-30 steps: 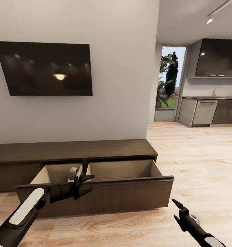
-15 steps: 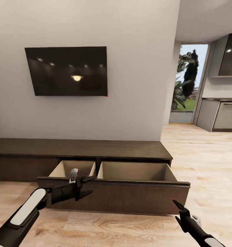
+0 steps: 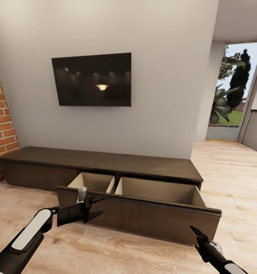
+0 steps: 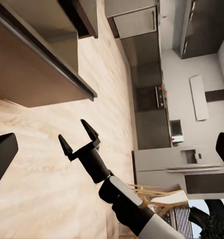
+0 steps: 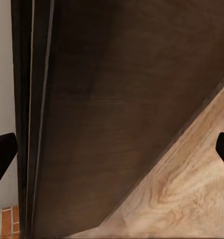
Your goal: Place each of the two pumpkins and all three candles from the living room inside a cabinet in the living room (use any cabinet), then make sure every cabinet is closed, and position the cauldron so it is next to a table in the living room.
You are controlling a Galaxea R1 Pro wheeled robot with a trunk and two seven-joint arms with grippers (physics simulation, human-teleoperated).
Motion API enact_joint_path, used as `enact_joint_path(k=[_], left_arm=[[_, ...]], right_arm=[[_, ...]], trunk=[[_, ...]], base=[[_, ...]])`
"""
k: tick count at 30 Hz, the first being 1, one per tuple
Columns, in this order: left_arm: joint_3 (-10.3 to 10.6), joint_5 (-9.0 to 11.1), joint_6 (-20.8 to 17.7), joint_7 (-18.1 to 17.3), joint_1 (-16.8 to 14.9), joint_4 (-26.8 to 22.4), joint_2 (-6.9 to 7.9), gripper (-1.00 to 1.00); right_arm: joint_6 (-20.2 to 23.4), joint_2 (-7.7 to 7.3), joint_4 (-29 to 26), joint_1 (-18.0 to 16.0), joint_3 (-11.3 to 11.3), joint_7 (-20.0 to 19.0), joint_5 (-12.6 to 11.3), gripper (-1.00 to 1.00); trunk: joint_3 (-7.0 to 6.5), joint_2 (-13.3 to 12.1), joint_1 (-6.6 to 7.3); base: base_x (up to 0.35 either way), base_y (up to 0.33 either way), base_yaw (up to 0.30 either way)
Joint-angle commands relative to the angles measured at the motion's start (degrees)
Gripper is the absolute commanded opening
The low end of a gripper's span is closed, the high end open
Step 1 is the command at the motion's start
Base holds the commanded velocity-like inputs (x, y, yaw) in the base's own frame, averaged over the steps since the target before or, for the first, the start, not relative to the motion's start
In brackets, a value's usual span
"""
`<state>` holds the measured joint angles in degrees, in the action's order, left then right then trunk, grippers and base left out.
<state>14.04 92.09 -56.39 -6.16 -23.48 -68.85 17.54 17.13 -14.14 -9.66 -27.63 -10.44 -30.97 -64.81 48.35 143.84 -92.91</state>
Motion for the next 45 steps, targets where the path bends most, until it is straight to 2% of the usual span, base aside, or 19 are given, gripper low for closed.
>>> enact_joint_path(k=[1, 13, 21, 37, 42, 45], left_arm=[[0.1, -0.5, 0.0, -0.6, -0.1, 0.0, 0.04, 1.00], [0.0, -0.5, 0.0, -0.5, -0.1, 0.0, 0.04, 1.00], [0.0, -0.5, 0.0, -0.5, -0.1, 0.0, 0.04, 1.00], [0.0, -0.6, 0.0, -0.6, -0.1, 0.1, 0.04, 1.00], [-0.1, -0.6, 0.0, -0.6, -0.1, 0.1, 0.04, 1.00], [-0.1, -0.6, 0.0, -0.6, -0.1, 0.1, 0.04, 1.00]], right_arm=[[0.3, 0.03, 0.0, 0.0, -0.2, 0.0, -0.1, 1.00], [-2.8, 0.10, 0.1, 0.0, 0.4, 0.2, -0.1, 1.00], [-2.7, 0.16, -0.1, 0.0, 2.5, 2.1, 2.9, 1.00], [-3.2, 0.17, -0.1, 0.0, 2.8, 2.2, 3.5, 1.00], [-3.2, 0.20, -0.1, 0.0, 2.8, 2.3, 5.9, 1.00], [-3.2, 0.22, -0.2, 0.0, 2.8, 2.2, 6.5, 1.00]], trunk=[[0.08, 0.0, 0.03], [0.54, 0.0, 0.03], [1.06, 0.0, 0.03], [2.21, 0.0, 0.03], [2.57, 0.0, 0.03], [2.79, 0.0, 0.03]], base=[[-0.148, -0.259, 0.283], [-0.165, -0.259, 0.262], [-0.182, -0.254, 0.208], [-0.203, -0.176, 0.181], [-0.159, -0.007, 0.179], [-0.156, -0.001, 0.179]])
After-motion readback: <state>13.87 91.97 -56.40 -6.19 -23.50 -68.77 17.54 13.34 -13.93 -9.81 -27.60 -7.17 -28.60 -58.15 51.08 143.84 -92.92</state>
